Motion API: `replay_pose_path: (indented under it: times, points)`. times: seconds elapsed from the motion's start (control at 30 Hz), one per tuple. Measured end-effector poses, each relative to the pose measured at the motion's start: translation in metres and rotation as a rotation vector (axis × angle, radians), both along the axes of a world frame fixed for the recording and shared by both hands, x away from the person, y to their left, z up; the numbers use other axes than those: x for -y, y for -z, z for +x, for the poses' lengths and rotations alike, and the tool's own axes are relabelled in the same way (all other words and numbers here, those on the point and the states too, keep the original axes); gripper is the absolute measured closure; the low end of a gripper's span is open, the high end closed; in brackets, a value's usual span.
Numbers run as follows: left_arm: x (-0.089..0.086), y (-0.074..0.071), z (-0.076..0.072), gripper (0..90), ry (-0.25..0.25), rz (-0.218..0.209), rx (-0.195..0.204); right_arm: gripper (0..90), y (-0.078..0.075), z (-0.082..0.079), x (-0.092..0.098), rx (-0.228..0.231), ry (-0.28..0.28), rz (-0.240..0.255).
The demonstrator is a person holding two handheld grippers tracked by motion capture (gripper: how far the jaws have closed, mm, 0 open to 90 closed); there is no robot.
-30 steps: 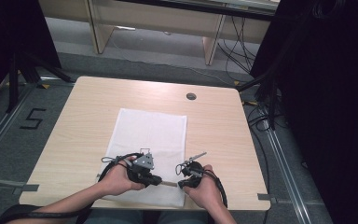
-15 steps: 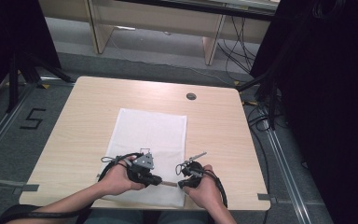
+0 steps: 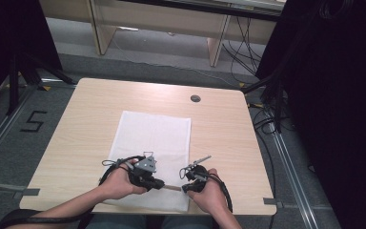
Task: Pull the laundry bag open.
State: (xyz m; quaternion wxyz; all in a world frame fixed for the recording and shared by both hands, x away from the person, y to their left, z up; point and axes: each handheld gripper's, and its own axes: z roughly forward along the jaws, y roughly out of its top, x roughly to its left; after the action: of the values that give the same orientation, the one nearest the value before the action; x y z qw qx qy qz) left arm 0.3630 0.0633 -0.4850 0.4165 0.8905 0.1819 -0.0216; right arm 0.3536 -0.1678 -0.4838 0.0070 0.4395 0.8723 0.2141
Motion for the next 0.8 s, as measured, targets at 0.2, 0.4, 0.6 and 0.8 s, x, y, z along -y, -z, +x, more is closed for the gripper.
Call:
replay_pose_path:
  times: [0.2,0.4,0.6,0.8]
  points:
    - [-0.001,0.000,-0.001,87.2,-0.004,0.004,0.000,90.0,-0.001,-0.001,-0.001,-0.018,0.021,-0.010]
    - [-0.001,0.000,-0.002,87.2,-0.007,0.000,-0.002,90.0,-0.001,-0.001,-0.001,-0.018,0.021,-0.010]
    - [-0.009,-0.002,-0.001,87.3,0.001,0.001,0.005,90.0,0.000,0.000,0.000,-0.012,0.011,-0.004]
    - [-0.011,-0.002,-0.002,87.3,-0.018,0.008,0.002,90.0,0.000,0.000,0.000,-0.012,0.013,-0.004]
